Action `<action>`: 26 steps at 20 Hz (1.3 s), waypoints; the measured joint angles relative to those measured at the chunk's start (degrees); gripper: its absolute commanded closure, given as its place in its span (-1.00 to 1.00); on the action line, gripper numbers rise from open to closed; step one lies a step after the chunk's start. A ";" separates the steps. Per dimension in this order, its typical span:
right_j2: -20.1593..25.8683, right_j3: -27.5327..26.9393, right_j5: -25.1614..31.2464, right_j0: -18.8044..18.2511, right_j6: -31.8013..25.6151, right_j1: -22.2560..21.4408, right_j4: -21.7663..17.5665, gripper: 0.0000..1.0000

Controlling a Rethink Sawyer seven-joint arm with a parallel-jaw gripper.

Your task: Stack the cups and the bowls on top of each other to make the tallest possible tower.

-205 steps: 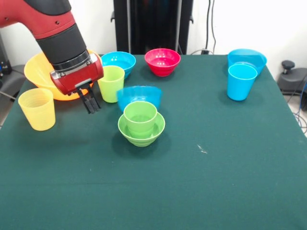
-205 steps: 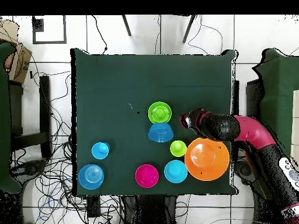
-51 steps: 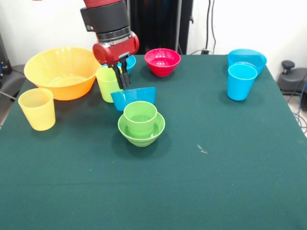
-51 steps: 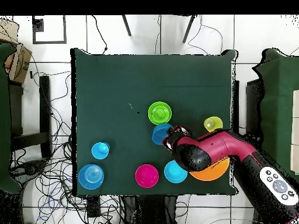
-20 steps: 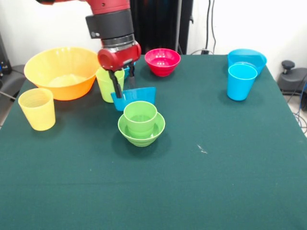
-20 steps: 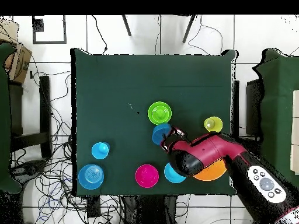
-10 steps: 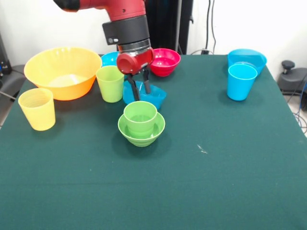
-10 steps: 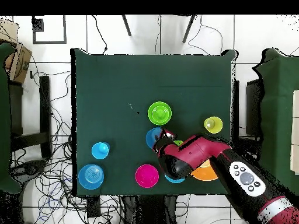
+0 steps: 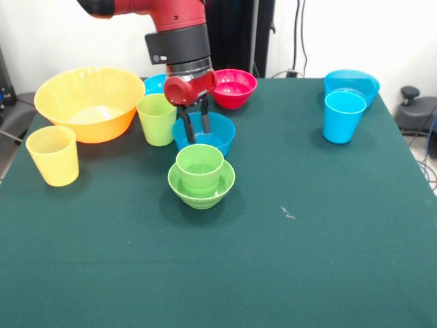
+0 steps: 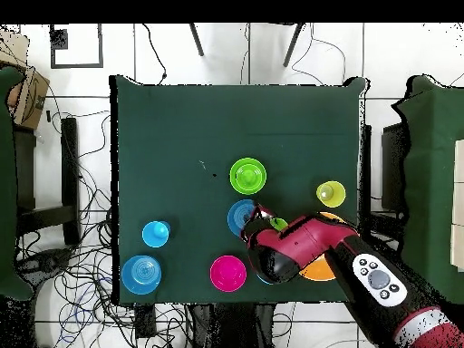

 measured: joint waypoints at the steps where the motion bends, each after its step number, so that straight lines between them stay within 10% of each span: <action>1: -0.34 -0.07 -0.01 0.01 0.00 0.00 0.01 -1.00; 12: -2.38 -0.76 -0.01 -0.01 0.00 0.00 0.45 -1.00; 13: -2.49 -0.93 -0.01 -0.01 0.00 0.00 0.88 1.00; 26: -3.67 -1.08 -0.02 0.54 0.00 0.00 1.55 1.00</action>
